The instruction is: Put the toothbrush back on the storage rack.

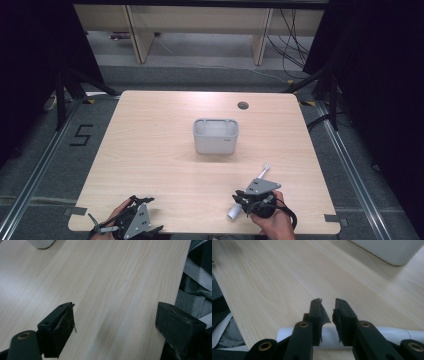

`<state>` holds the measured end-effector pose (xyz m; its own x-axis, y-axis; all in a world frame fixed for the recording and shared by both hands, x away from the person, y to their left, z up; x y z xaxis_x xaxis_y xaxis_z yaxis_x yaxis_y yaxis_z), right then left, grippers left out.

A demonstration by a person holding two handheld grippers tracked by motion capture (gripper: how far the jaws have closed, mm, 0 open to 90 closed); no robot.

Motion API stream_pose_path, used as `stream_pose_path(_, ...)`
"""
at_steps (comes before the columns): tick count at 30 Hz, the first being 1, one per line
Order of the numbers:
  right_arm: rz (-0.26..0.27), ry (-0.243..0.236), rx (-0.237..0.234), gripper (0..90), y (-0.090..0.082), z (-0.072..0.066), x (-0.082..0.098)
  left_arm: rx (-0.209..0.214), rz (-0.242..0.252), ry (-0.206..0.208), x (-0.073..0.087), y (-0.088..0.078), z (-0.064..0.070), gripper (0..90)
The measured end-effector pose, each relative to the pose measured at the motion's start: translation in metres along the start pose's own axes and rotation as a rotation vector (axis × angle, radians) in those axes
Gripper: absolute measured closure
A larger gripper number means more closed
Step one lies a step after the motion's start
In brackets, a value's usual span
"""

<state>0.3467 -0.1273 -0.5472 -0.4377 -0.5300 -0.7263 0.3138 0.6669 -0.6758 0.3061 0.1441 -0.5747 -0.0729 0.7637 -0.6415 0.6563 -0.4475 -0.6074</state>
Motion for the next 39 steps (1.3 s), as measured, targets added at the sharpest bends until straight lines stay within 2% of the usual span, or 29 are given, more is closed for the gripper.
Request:
stream_pose_path(1,0.000,0.000,0.000,80.3,0.000,0.000,0.000,-0.011,0.001,0.000,0.000,0.000,-0.001,15.2)
stream_pose_path(3,-0.005,-0.010,-0.003,83.0,0.003,-0.003,-0.001,-0.002,-0.002,0.002,0.000,0.000,-0.001,15.2)
stream_pose_path(4,-0.012,-0.044,-0.019,85.2,0.007,-0.006,-0.002,0.006,0.003,-0.005,0.000,0.000,0.000,15.2)
stream_pose_path(6,-0.010,-0.051,-0.013,85.7,0.009,-0.006,-0.002,-0.019,0.004,0.000,0.000,0.001,-0.001,15.2)
stream_pose_path(7,-0.024,-0.042,-0.019,86.3,0.009,-0.008,0.000,0.000,-0.002,0.001,0.000,0.000,0.000,15.2)
stream_pose_path(9,-0.032,-0.045,-0.029,87.7,0.012,-0.011,0.000,0.006,0.005,-0.006,-0.001,0.000,0.001,15.2)
stream_pose_path(10,-0.018,-0.067,-0.029,88.3,0.015,-0.011,-0.001,0.001,-0.001,0.000,0.000,0.000,0.000,15.2)
stream_pose_path(12,-0.033,-0.050,-0.038,88.4,0.015,-0.013,0.000,-0.002,-0.002,0.001,0.000,0.000,0.000,15.2)
stream_pose_path(13,-0.020,-0.049,-0.042,88.8,0.016,-0.014,0.000,-0.010,0.002,-0.001,0.000,0.000,-0.001,15.2)
stream_pose_path(14,-0.020,-0.062,-0.031,88.9,0.016,-0.013,-0.001,-0.014,0.003,0.000,0.000,0.001,-0.001,15.2)
stream_pose_path(16,-0.037,-0.059,-0.048,89.0,0.017,-0.016,0.001,-0.006,0.011,-0.012,-0.001,0.001,0.000,15.2)
stream_pose_path(18,-0.049,-0.061,-0.057,89.3,0.018,-0.018,0.003,-0.014,0.002,0.002,0.000,0.000,-0.001,15.2)
stream_pose_path(21,-0.052,-0.067,-0.055,89.8,0.018,-0.019,0.004,0.000,-0.002,0.001,0.000,0.000,0.000,15.2)
stream_pose_path(22,-0.058,-0.055,-0.058,89.8,0.018,-0.020,0.005,0.007,0.003,-0.004,0.000,0.000,0.001,15.2)
stream_pose_path(24,-0.055,-0.058,-0.052,89.8,0.019,-0.019,0.005,-0.012,0.002,0.001,0.000,0.001,-0.001,15.2)
stream_pose_path(25,-0.051,-0.091,-0.050,90.0,0.020,-0.018,0.004,-0.007,0.008,-0.008,-0.001,0.001,0.000,15.2)
stream_pose_path(27,-0.066,-0.089,-0.060,90.0,0.020,-0.018,0.006,0.005,0.002,-0.002,0.000,0.000,0.000,15.2)
stream_pose_path(29,-0.070,-0.086,-0.062,90.0,0.020,-0.019,0.007,-0.010,0.002,0.000,0.000,0.000,-0.001,15.2)
stream_pose_path(31,-0.063,-0.068,-0.053,90.0,0.020,-0.020,0.008,0.010,-0.004,0.000,0.000,-0.001,0.001,15.2)
stream_pose_path(39,-0.092,-0.092,-0.069,90.0,0.020,-0.023,0.012,0.003,0.010,-0.005,-0.001,0.000,0.001,15.2)
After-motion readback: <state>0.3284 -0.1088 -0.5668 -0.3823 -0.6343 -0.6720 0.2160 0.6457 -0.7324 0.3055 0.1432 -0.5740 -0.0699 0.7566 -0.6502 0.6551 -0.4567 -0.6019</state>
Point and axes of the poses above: each handheld gripper's, and its own axes: y roughly forward along the jaws, x roughly out of its underside, z roughly to its right, the point moved 10 cm from there along y, roughly forward along the jaws, and after that the axes turned 10 degrees about -x, right-handed, at the moved point
